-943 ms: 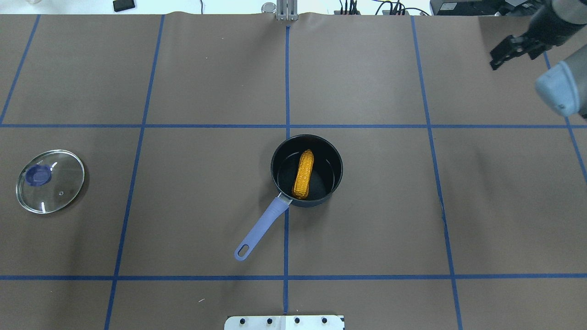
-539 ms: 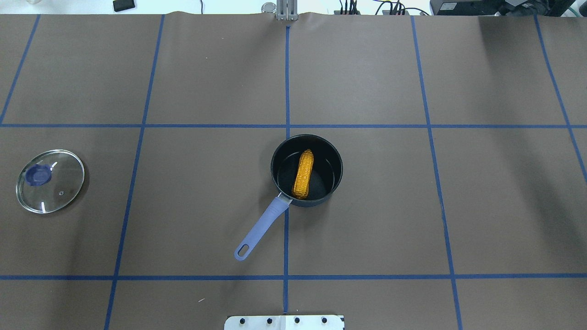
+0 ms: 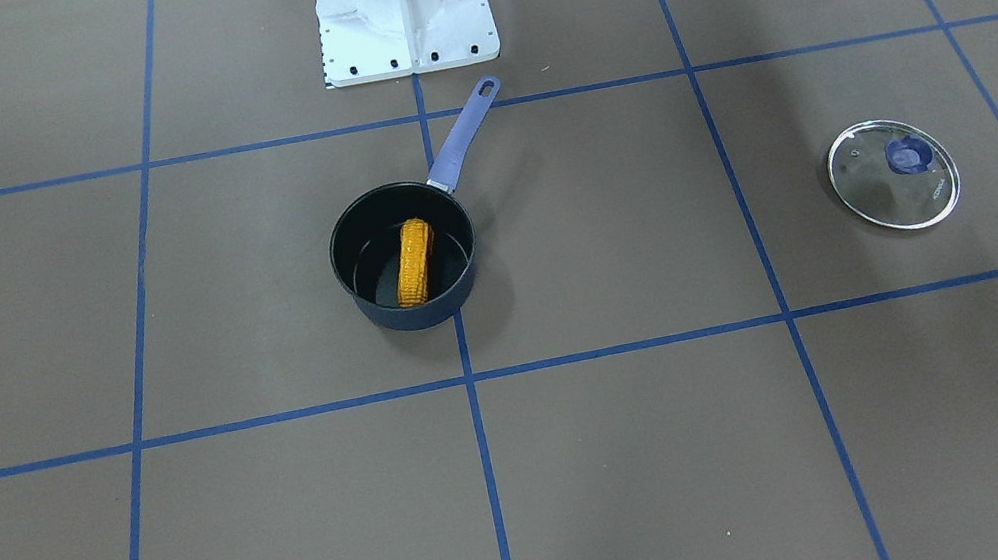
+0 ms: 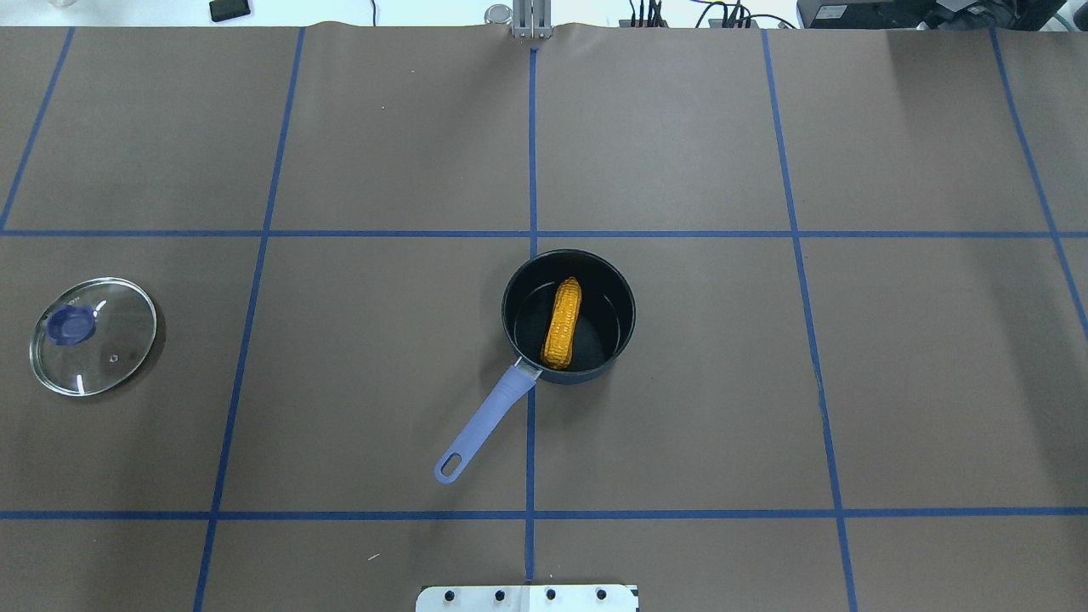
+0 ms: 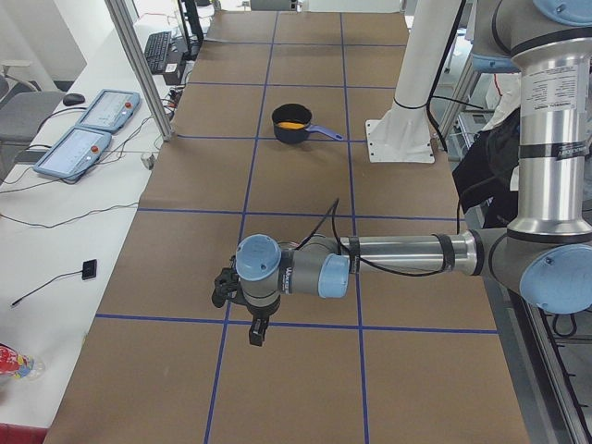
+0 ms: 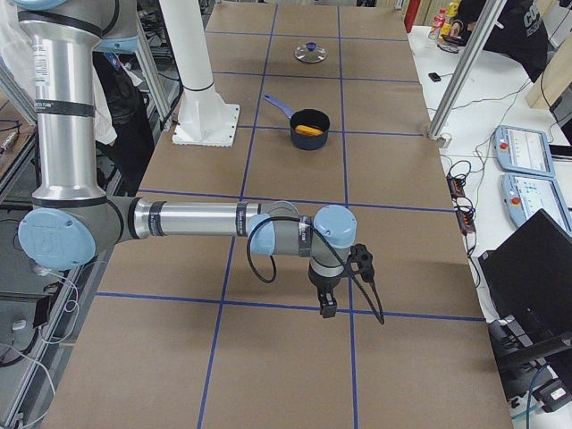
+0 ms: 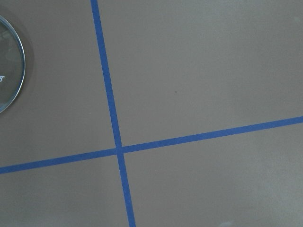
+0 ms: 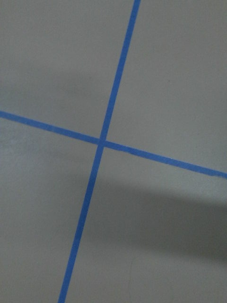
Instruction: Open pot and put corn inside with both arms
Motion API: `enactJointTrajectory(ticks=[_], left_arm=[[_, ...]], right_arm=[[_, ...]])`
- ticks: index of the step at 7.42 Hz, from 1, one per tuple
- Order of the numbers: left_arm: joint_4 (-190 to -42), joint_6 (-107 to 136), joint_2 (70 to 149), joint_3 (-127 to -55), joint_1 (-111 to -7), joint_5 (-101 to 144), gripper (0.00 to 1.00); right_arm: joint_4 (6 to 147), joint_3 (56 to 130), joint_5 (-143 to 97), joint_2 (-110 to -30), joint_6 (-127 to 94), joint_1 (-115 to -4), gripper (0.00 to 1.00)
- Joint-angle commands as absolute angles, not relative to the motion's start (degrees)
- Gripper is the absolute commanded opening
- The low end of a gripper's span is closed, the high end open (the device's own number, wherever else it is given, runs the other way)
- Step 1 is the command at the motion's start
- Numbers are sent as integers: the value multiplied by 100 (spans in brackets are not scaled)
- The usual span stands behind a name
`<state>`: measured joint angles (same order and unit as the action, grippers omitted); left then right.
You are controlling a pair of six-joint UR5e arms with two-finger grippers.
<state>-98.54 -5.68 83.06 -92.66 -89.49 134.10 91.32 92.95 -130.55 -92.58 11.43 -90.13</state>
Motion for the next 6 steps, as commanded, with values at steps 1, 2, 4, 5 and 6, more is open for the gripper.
enactJointTrajectory(ticks=[1,2,4,5,6], left_arm=[[-9905,-571,8095,-9413,-8939,13368,98],[-9905,-571,8095,-9422,-8938,13368,98],[-9914,-563,8103,-9431,-8938,13359,98],[-9914,-571,8104,-9448,-8938,13368,98],[-9914,-563,8112,-9440,-8938,13359,98]], right_arm=[[9132,9237,-13078,-9316,1116,-9035,100],[9132,9237,-13061,-9316,1125,-9035,100],[9132,9263,-13087,-9299,1116,-9035,100],[9132,9255,-13087,-9281,1116,-9026,100],[9132,9237,-13087,-9281,1116,-9026,100]])
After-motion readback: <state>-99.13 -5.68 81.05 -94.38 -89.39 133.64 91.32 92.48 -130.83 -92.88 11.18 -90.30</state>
